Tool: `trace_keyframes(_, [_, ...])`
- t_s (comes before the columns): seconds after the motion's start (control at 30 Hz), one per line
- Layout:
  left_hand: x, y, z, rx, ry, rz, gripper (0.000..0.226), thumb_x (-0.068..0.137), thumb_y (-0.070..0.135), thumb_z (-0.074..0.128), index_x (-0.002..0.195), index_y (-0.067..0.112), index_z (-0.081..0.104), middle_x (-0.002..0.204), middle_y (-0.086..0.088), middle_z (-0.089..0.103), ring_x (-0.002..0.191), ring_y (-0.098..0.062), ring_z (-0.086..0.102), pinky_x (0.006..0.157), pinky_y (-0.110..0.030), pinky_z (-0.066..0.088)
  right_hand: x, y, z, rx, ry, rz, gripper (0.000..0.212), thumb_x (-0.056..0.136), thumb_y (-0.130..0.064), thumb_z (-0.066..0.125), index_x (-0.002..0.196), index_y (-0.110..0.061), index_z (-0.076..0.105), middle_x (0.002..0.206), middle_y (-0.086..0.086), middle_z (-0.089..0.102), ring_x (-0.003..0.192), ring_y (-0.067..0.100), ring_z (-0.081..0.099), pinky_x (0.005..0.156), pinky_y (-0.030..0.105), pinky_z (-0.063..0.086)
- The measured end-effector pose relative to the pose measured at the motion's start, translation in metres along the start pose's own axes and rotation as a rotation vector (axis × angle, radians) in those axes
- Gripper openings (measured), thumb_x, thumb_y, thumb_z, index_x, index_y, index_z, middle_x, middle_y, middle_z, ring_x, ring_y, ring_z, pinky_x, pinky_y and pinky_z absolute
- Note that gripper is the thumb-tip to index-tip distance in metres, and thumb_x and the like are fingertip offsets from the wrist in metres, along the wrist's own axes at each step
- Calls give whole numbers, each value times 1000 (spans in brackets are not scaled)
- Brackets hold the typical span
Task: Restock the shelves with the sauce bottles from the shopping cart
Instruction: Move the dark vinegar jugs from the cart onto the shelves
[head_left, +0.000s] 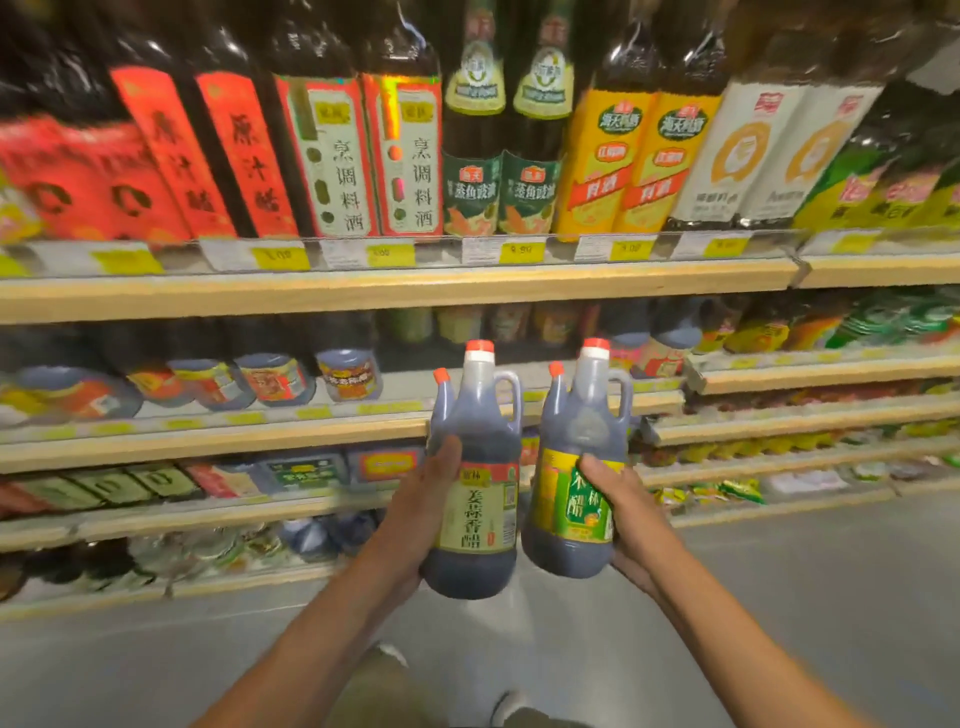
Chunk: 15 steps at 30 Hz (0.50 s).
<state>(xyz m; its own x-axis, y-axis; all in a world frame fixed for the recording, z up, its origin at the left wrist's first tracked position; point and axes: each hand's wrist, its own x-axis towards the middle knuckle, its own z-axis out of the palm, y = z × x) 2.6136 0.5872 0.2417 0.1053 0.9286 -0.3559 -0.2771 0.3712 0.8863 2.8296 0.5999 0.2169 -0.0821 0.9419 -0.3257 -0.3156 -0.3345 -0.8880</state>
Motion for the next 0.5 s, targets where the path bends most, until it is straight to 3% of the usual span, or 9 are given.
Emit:
trace_keyframes(0.17, [-14, -15, -22, -33, 170, -5, 73, 73, 69, 52, 117, 12, 68, 104, -14, 77, 97, -32, 75, 87, -45, 58, 18, 9, 19, -49, -132, 101, 54, 78, -17, 77, 129, -7, 60, 116, 21, 72, 103, 35, 71, 84, 44, 60])
trace_keyframes(0.27, [-17, -22, -31, -51, 228, 11, 71, 77, 65, 51, 119, 10, 67, 107, -16, 77, 99, -34, 74, 92, -49, 57, 33, 19, 27, -93, -204, 169, 55, 78, -24, 76, 128, -6, 62, 119, 21, 70, 111, 38, 68, 97, 50, 54])
trace_keyframes(0.4, [-18, -29, -46, -81, 271, 52, 63, 87, 58, 43, 118, 8, 67, 104, -18, 77, 91, -32, 76, 74, -40, 62, 65, 28, 36, -125, -222, 240, 63, 76, -33, 80, 132, -13, 59, 119, 19, 71, 109, 37, 69, 95, 49, 55])
trace_keyframes(0.5, [-19, -31, -60, -93, 307, 70, 63, 87, 60, 43, 114, 8, 68, 103, -19, 77, 90, -32, 76, 72, -38, 62, 95, 34, 48, -157, -284, 278, 60, 84, -41, 75, 134, -12, 58, 125, 22, 67, 117, 40, 64, 105, 56, 47])
